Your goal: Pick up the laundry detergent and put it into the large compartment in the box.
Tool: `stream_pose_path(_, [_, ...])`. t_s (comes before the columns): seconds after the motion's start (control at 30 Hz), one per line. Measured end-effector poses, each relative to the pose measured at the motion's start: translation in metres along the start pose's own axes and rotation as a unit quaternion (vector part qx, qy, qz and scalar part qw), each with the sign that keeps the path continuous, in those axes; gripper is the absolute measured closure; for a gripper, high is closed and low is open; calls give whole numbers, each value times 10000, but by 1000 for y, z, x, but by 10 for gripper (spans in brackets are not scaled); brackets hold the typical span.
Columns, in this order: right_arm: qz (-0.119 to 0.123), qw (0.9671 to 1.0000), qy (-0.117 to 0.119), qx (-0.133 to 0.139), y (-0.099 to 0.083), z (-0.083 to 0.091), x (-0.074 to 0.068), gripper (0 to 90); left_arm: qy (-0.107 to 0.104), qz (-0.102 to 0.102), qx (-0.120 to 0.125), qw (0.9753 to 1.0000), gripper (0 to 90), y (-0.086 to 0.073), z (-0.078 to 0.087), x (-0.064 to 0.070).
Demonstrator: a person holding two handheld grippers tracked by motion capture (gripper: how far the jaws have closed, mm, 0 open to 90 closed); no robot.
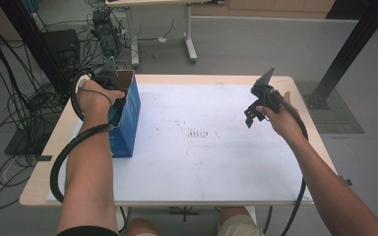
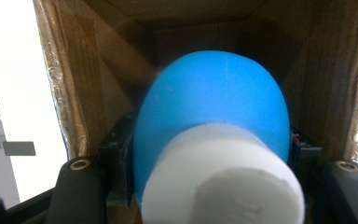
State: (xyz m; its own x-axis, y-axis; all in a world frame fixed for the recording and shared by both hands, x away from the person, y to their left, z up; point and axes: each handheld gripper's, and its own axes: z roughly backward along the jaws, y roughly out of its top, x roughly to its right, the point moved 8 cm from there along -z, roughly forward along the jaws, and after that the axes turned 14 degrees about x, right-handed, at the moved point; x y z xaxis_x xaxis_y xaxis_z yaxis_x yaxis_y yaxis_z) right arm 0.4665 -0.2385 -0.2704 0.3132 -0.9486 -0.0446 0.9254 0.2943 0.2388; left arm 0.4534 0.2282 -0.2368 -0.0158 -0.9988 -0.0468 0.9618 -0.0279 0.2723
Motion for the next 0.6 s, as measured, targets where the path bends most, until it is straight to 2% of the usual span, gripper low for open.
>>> stream_pose_path(0.6, [13, 10000, -1, 18, 0, 3, 0, 80, -5, -17, 12, 10000, 365, -1, 0, 0])
